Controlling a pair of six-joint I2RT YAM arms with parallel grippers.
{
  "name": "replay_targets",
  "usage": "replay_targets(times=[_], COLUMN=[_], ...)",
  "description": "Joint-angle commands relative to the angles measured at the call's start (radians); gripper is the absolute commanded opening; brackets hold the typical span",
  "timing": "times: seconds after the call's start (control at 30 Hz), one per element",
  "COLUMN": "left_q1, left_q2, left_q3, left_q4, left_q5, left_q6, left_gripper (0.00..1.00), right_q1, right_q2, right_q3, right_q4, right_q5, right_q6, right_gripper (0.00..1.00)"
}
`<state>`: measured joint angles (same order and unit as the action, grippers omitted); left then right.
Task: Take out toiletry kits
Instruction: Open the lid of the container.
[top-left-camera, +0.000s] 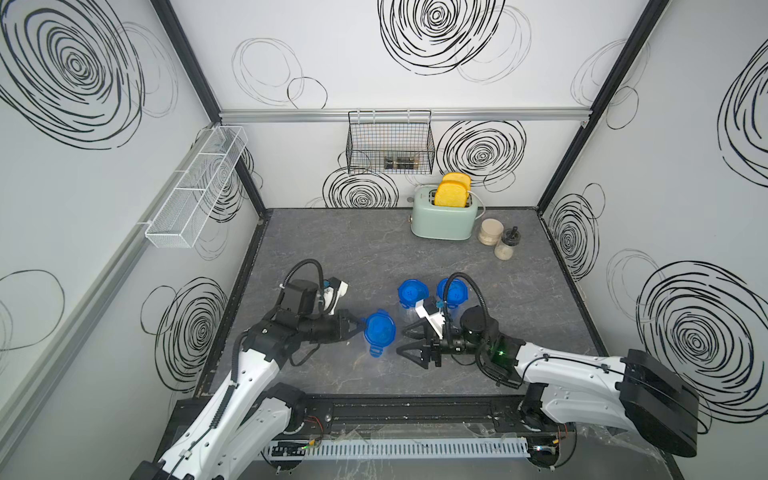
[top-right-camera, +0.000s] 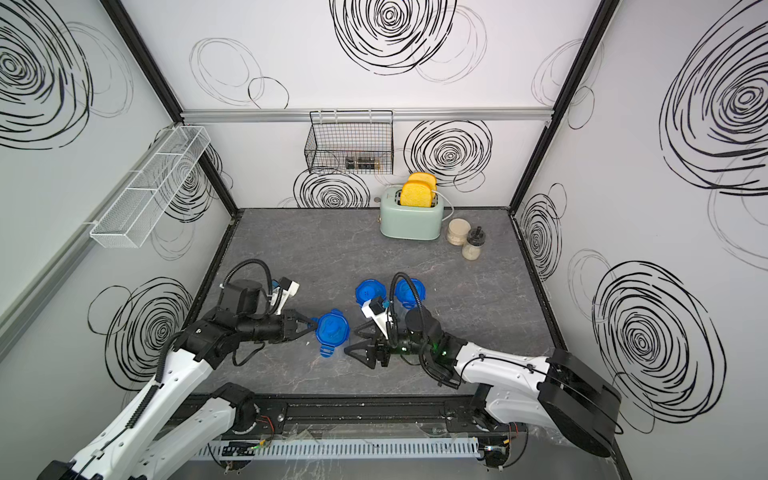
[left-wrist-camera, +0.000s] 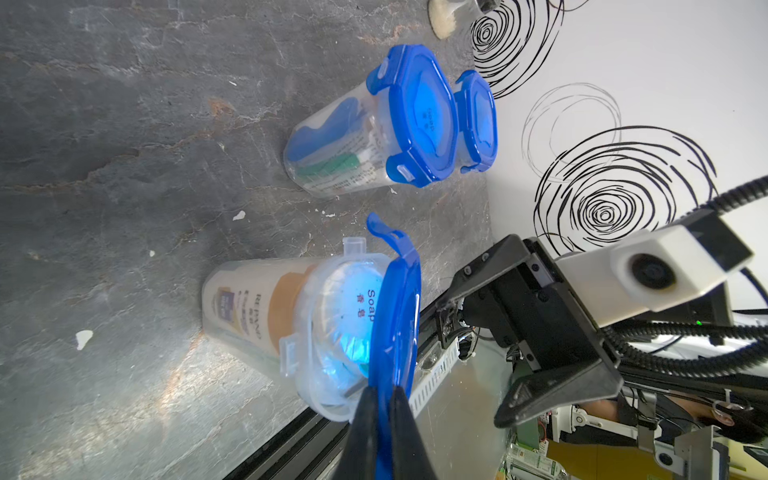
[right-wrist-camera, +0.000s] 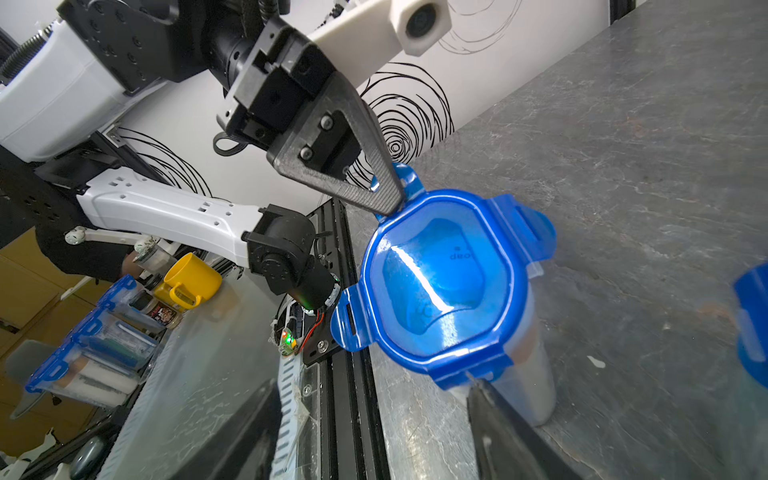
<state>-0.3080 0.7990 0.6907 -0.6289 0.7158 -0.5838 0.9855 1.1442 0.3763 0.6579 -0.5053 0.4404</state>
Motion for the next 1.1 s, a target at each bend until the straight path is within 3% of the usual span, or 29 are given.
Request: replay_targets(times=[0.0,0.23,0.67,1.07], left_q1=[-0.009,-0.022,-0.08,-0.174], left_q2=[0.007,0.034,0.083,0.112], left_q3=[0.041,0.069,0.14,0.168], left_q4=[0.029,0.02,-0.043,-0.032], left_q5=[0.013,0.058,-0.014,-0.049], left_q6=[0.0,0.031,0.115,0.117], left_gripper=[0.05,0.05,0.05,0.06], right_q1=[-0.002,-0.004,-0.014,-0.034], right_q2=[-0.025,-0.058,-0.1,-0.147], right_q3=[-0.01,-0.013,-0.014,-0.041], right_q4=[0.001,-0.021,-0.064,-0.084], right_q5=[0.009,0.025,0.037,0.045], right_q6=[-0.003,-0.011,-0.026,-0.029], right_gripper=[0.73,0.73,0.74,0.74])
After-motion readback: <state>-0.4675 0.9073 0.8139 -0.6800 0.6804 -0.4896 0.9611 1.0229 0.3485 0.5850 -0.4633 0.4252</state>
